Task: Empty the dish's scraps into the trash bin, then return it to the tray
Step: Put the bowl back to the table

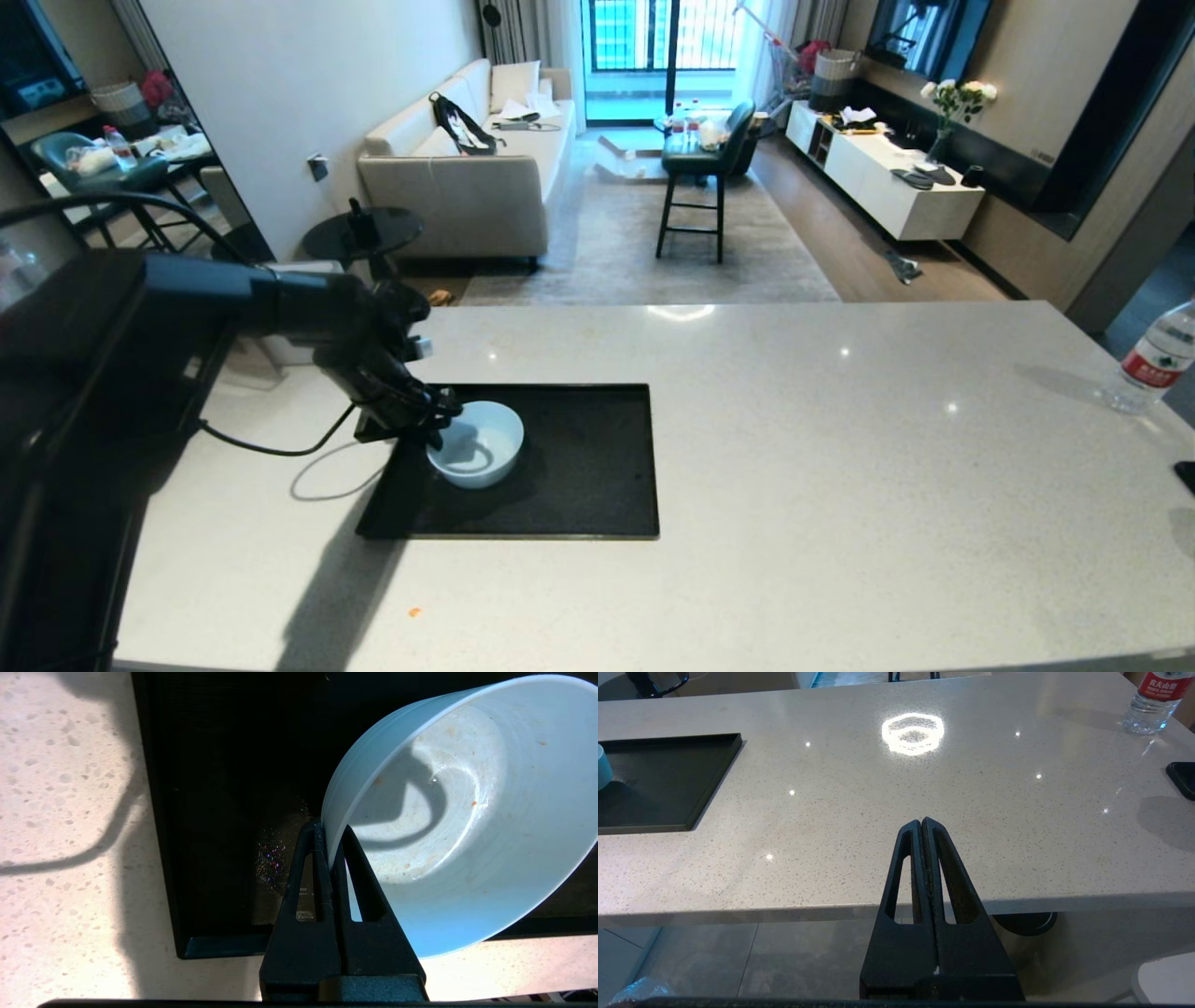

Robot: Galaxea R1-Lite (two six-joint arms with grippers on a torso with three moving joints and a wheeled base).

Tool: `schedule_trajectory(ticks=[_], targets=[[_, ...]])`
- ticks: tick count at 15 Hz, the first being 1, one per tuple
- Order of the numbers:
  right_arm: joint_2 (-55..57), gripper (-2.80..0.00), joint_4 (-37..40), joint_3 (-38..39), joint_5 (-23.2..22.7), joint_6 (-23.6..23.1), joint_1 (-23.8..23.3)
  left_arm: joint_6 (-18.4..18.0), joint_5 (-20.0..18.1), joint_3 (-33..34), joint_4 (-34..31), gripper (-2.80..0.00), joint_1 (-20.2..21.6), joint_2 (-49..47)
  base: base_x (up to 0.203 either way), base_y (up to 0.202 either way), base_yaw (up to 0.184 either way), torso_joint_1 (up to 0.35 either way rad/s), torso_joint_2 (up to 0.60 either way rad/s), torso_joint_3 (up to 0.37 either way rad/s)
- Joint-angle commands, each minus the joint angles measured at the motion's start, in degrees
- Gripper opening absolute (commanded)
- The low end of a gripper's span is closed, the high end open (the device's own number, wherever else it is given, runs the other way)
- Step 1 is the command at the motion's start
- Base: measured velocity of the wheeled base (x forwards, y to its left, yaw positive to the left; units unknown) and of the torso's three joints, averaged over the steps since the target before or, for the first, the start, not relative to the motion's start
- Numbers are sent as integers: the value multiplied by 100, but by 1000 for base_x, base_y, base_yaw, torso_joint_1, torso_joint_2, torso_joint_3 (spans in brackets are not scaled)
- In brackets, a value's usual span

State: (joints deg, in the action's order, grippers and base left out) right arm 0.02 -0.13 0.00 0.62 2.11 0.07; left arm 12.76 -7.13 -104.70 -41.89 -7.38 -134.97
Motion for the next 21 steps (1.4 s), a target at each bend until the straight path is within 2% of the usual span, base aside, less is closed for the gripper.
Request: schedule_trajectory(ticks=[1, 7, 8, 15, 18, 21], targets=[[-2, -280, -4, 0, -1, 0, 1, 7, -5, -6, 6, -280, 79, -126, 0, 0, 0, 0, 0, 0], [-2, -280, -4, 0, -1, 0, 1, -11, -16, 105, 6, -280, 253, -77, 0, 0, 0, 0, 0, 0], [-2, -280, -4, 0, -1, 0, 1, -11, -30, 154, 6, 0, 255, -55, 0, 0, 0, 0, 0, 0], [-2, -280, -4, 0, -1, 0, 1, -20, -64, 325, 6, 0, 266, 489, 0, 0, 0, 0, 0, 0], [-2, -280, -4, 0, -1, 0, 1, -33, -53, 496, 6, 0, 251, 1165, 0, 0, 0, 0, 0, 0], [-2, -280, -4, 0, -1, 0, 1, -58, -32, 996, 22, 0, 234, 2191, 0, 0, 0, 0, 0, 0]])
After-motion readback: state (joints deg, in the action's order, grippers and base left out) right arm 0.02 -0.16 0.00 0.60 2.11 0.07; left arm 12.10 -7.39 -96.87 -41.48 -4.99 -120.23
